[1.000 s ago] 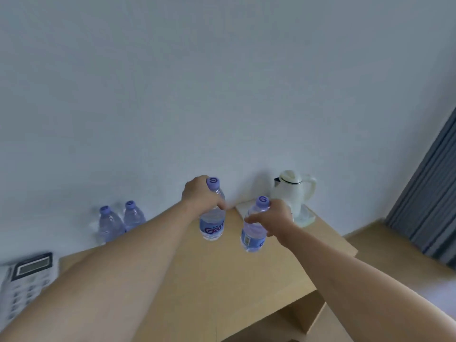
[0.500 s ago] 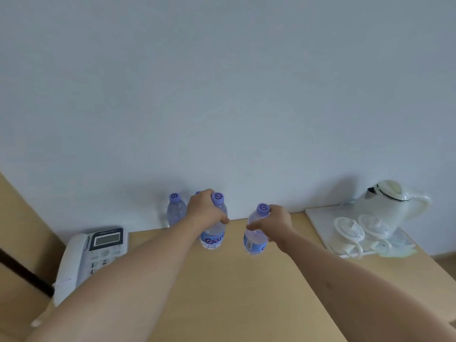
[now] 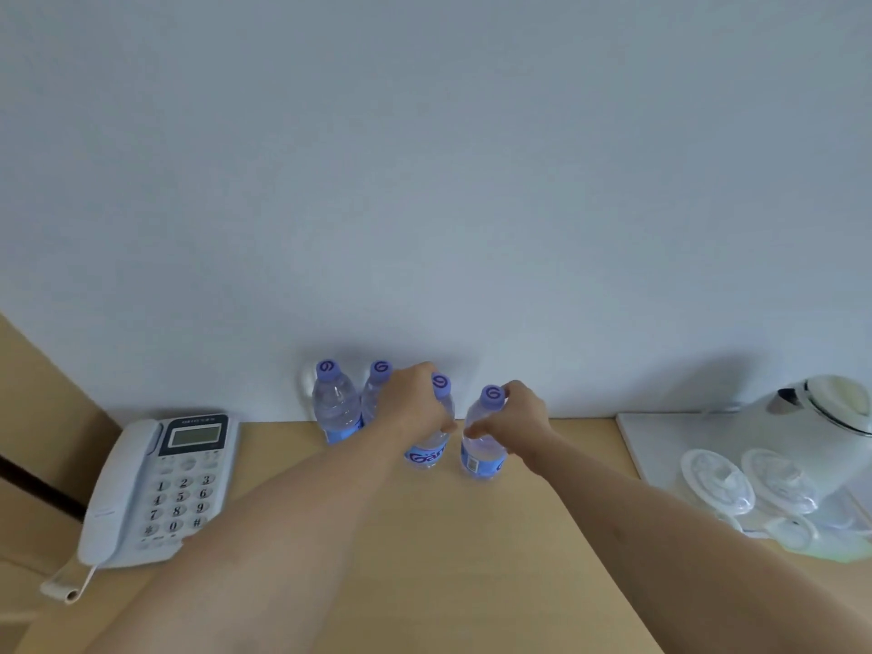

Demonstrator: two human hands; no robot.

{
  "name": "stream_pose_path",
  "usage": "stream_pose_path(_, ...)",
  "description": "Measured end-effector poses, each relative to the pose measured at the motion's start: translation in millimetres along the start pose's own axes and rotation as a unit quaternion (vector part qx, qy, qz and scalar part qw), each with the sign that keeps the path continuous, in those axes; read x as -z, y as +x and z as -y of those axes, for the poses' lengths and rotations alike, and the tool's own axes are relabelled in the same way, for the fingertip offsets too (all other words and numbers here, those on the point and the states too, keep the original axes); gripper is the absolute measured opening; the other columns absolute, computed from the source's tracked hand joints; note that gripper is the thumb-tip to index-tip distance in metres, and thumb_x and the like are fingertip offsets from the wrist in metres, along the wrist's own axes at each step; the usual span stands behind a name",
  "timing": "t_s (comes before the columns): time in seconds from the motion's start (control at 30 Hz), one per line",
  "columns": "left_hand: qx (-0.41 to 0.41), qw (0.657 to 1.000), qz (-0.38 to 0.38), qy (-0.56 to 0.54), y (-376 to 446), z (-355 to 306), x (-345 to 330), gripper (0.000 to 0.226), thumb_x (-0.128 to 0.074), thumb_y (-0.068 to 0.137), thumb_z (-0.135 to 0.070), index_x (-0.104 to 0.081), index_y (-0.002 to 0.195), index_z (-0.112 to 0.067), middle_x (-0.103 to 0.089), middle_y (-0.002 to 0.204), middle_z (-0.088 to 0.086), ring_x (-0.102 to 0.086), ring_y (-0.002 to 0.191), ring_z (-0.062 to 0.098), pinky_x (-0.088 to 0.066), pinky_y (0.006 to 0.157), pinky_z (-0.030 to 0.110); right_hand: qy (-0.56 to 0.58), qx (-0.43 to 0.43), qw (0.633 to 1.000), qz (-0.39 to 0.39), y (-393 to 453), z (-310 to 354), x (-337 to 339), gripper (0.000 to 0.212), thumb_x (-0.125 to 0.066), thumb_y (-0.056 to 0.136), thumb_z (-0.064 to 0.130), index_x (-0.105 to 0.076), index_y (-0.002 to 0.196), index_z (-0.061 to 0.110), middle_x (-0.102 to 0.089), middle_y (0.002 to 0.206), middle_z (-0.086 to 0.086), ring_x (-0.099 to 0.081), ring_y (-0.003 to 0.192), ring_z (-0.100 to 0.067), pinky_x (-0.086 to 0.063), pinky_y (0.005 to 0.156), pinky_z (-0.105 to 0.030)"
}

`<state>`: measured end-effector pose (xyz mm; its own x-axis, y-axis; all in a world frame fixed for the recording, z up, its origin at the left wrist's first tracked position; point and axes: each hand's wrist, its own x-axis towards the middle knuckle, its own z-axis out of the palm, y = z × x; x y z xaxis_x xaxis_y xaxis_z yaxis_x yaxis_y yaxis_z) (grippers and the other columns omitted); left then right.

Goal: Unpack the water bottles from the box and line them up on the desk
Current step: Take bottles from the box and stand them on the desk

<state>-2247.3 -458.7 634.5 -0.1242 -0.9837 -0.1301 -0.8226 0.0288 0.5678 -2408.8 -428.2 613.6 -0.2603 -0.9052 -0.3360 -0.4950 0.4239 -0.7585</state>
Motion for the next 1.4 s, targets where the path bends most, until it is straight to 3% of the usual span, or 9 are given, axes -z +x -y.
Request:
stream_pose_path(0.17,0.019,0.999,-0.046,0.009,18,3,-20,0.034,-0.079,0.062,-0.022,-0.049,0.077,-0.017,-0.053,0.071,-0.004,-0.058,0.073,0.024,-0.042,0.055,0.029,0.015,0.010,1.000,0.002,22,-5,-2,0.063,-0.089,0.052,0.022,-0.050,0.102,0.018,-0.055,0.096,0.002,-0.059,0.086,-0.018,-0.056,0.069,-0.033)
stream_pose_path(0.37,0.033,0.994,-0.100,-0.025,27,5,-38,0.042,-0.075,0.070,-0.014,-0.055,0.106,-0.008,-0.064,0.089,0.012,-0.060,0.080,0.032,-0.048,0.064,0.036,0.035,0.027,0.999,0.001,34,0,-11,0.073,-0.093,0.049,0.035,-0.050,0.105,0.018,-0.058,0.098,0.005,-0.058,0.085,-0.010,-0.048,0.061,-0.022)
stream_pose_path(0.47,0.042,0.994,-0.098,-0.037,33,2,-36,0.037,-0.069,0.077,-0.010,-0.052,0.109,-0.004,-0.060,0.102,0.014,-0.057,0.088,0.030,-0.038,0.066,0.032,0.008,0.031,0.999,0.019,40,-3,-11,0.072,-0.090,0.056,0.023,-0.047,0.113,0.016,-0.056,0.106,0.000,-0.058,0.093,-0.018,-0.054,0.073,-0.030)
stream_pose_path(0.57,0.029,0.998,-0.063,0.008,36,-5,-31,0.032,-0.063,0.080,-0.005,-0.054,0.111,-0.004,-0.058,0.112,0.013,-0.057,0.097,0.031,-0.042,0.071,0.034,-0.011,0.023,1.000,0.016,45,-5,-10,0.069,-0.083,0.062,0.010,-0.046,0.120,0.014,-0.049,0.118,-0.006,-0.054,0.096,-0.021,-0.048,0.071,-0.029)
stream_pose_path(0.67,0.009,0.998,-0.057,0.030,36,-7,-27,0.029,-0.060,0.080,-0.002,-0.059,0.109,-0.006,-0.062,0.107,0.011,-0.059,0.095,0.031,-0.052,0.076,0.039,0.006,0.028,1.000,0.002,47,-7,-13,0.067,-0.081,0.064,0.006,-0.047,0.122,0.013,-0.049,0.120,-0.007,-0.055,0.096,-0.022,-0.047,0.071,-0.028)
stream_pose_path(0.83,-0.010,0.996,-0.088,-0.009,36,-2,-27,0.037,-0.053,0.072,0.008,-0.062,0.106,-0.005,-0.064,0.097,0.011,-0.060,0.088,0.030,-0.054,0.073,0.042,0.048,0.041,0.998,-0.022,51,-11,-16,0.063,-0.084,0.065,0.021,-0.049,0.117,0.015,-0.054,0.116,-0.006,-0.058,0.097,-0.021,-0.050,0.073,-0.029)
stream_pose_path(1.03,-0.016,0.992,-0.121,0.024,28,-7,-32,0.029,-0.052,0.079,0.005,-0.054,0.106,-0.005,-0.055,0.102,0.012,-0.051,0.084,0.029,-0.040,0.064,0.036,0.028,0.056,0.998,-0.025,47,-15,-20,0.063,-0.085,0.062,0.017,-0.047,0.113,0.016,-0.050,0.117,-0.004,-0.054,0.094,-0.017,-0.046,0.072,-0.027)
stream_pose_path(1.23,-0.043,0.989,-0.116,0.084,18,-9,-21,0.028,-0.055,0.083,-0.004,-0.054,0.111,-0.009,-0.053,0.106,0.011,-0.048,0.100,0.031,-0.049,0.075,0.043,-0.046,0.041,0.998,-0.017,35,-7,-11,0.084,-0.084,0.067,0.018,-0.037,0.136,0.015,-0.044,0.127,-0.007,-0.050,0.096,-0.020,-0.045,0.076,-0.030)
stream_pose_path(1.4,-0.076,0.984,-0.122,0.103,8,-21,-1,0.038,-0.062,0.080,-0.011,-0.056,0.118,-0.012,-0.054,0.112,0.008,-0.043,0.112,0.030,-0.046,0.081,0.039,-0.116,0.058,0.991,-0.040,5,-6,10,0.087,-0.081,0.069,0.032,-0.035,0.140,0.016,-0.045,0.128,-0.008,-0.052,0.109,-0.025,-0.043,0.076,-0.030)
